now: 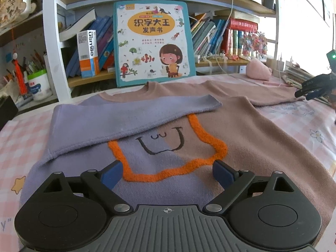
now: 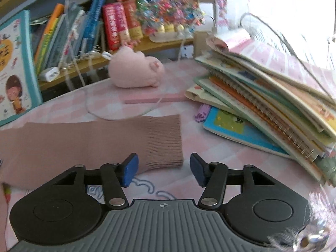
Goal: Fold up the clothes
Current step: 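Open both tools and move the right tool to the pink sleeve cuff, then close the right tool on the pink sleeve cuff, then lift the pink sleeve with the right tool, fold it across the body, release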
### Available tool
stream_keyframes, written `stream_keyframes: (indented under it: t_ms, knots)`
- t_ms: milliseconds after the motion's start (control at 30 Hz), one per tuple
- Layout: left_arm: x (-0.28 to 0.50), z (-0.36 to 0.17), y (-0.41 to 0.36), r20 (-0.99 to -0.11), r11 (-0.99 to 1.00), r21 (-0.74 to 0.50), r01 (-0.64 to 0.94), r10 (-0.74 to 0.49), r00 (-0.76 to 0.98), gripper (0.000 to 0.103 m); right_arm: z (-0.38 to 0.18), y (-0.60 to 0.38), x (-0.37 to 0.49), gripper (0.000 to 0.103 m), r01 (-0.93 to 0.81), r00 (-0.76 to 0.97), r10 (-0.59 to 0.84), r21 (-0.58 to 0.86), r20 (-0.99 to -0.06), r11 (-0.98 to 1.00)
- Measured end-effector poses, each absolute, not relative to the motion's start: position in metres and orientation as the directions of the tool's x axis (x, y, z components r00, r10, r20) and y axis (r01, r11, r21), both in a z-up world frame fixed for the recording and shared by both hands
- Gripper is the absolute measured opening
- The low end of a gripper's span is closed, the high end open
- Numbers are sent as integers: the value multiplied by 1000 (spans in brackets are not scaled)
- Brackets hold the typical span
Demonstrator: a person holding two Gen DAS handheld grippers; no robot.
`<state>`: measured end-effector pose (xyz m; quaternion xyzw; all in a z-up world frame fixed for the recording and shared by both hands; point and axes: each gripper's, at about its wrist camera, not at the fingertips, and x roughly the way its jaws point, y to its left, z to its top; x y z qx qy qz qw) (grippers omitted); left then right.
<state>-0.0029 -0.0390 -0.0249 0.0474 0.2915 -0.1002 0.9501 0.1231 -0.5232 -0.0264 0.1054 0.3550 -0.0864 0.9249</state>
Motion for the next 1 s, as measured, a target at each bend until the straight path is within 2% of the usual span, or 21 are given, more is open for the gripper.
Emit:
stream_keyframes:
  t_ms: [67, 167, 200, 233, 267, 400, 600, 1000]
  knots:
    - [-2, -25, -38, -566, 976, 26, 216, -163, 808, 94, -28, -523, 126, 44, 242, 731, -93, 129, -676, 962]
    - [0, -26, -38, -571, 977, 18, 213, -165, 804, 94, -28, -519, 127, 34, 233, 734, -104, 105, -671, 967]
    - [0, -26, -37, -573, 977, 16, 213, -166, 803, 94, -28, -517, 127, 29, 223, 736, -102, 96, -669, 970]
    - [1, -26, -37, -574, 977, 13, 212, -166, 802, 94, -28, -515, 127, 15, 202, 739, -85, 100, -668, 974]
    - [1, -26, -37, -575, 977, 12, 212, -167, 801, 94, -27, -515, 128, 10, 184, 740, -61, 115, -669, 976]
    - [1, -26, -37, -576, 977, 4, 213, -172, 799, 94, -22, -512, 129, 9, 173, 739, -40, 132, -673, 976]
    - [1, -26, -35, -575, 977, -2, 213, -176, 799, 94, 15, -500, 121, 9, 112, 800, 35, 207, -599, 972]
    - [-22, -21, -41, -530, 968, 101, 228, -141, 836, 94, 103, -391, 126, 9, -218, 844, 295, 215, -449, 952]
